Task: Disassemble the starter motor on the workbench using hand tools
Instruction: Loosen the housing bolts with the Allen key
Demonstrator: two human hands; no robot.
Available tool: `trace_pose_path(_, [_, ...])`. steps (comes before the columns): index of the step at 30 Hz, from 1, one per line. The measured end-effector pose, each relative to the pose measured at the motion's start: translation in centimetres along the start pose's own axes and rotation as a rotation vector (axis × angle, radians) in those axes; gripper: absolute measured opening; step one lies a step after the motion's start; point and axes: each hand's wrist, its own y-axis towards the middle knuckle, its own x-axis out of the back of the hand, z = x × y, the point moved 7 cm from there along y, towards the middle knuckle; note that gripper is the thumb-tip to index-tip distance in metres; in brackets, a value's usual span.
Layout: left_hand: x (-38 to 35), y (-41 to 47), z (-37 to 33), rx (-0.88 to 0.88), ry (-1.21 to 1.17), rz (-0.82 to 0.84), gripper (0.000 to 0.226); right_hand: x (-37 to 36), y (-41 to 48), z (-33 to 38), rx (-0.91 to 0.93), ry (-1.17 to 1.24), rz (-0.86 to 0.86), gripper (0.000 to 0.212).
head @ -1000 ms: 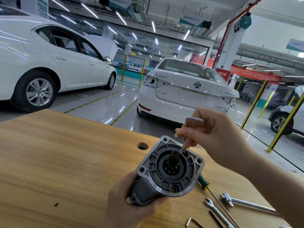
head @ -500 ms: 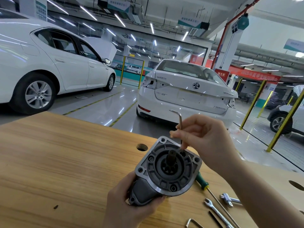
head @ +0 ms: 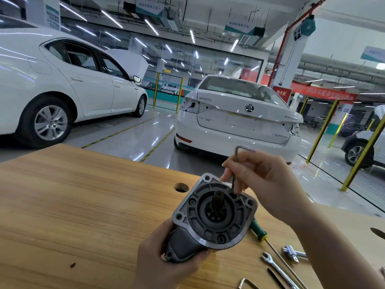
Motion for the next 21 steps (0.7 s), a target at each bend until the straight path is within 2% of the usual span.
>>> trace_pose_path(3, [0.0,0.0,0.1,0.003,0.004,-0.001,0.059,-0.1,-0.4,-0.4,-0.01,0.023,-0.051,0.031])
trace_pose_path(6, [0.1,0.0,0.4,0.015,0.007,0.0,0.058,0.4,-0.4,-0.6,-0.002,0.007,-0.143,0.03])
trace_pose_path(8, [0.1,0.0,0.4,0.01,0.012,0.006,0.058,0.6,-0.2,-0.8,-0.023,-0.007,-0.143,0.032])
trace_pose_path(11, [0.0,0.0,0.4,0.004,0.017,0.016,0.06,0.6,-0.3,-0.8,-0.044,-0.039,-0.105,0.035])
trace_pose_path(14, [0.1,-0.1,0.5,0.009,0.019,0.014,0.059,0.4,-0.4,-0.5,-0.029,-0.05,-0.05,0.019])
trace_pose_path(16, [0.1,-0.1,0.6,0.02,0.013,0.002,0.058,0.0,-0.5,0.0,0.001,-0.133,0.048,0.011])
trace_pose_path(19, [0.0,0.0,0.6,0.026,0.001,-0.02,0.058,-0.7,-0.3,0.2,0.014,-0.216,0.174,0.01])
trace_pose_path(21, [0.0,0.0,0.7,0.024,0.001,-0.016,0.059,-0.7,0.0,-0.1,-0.002,-0.178,0.146,0.015])
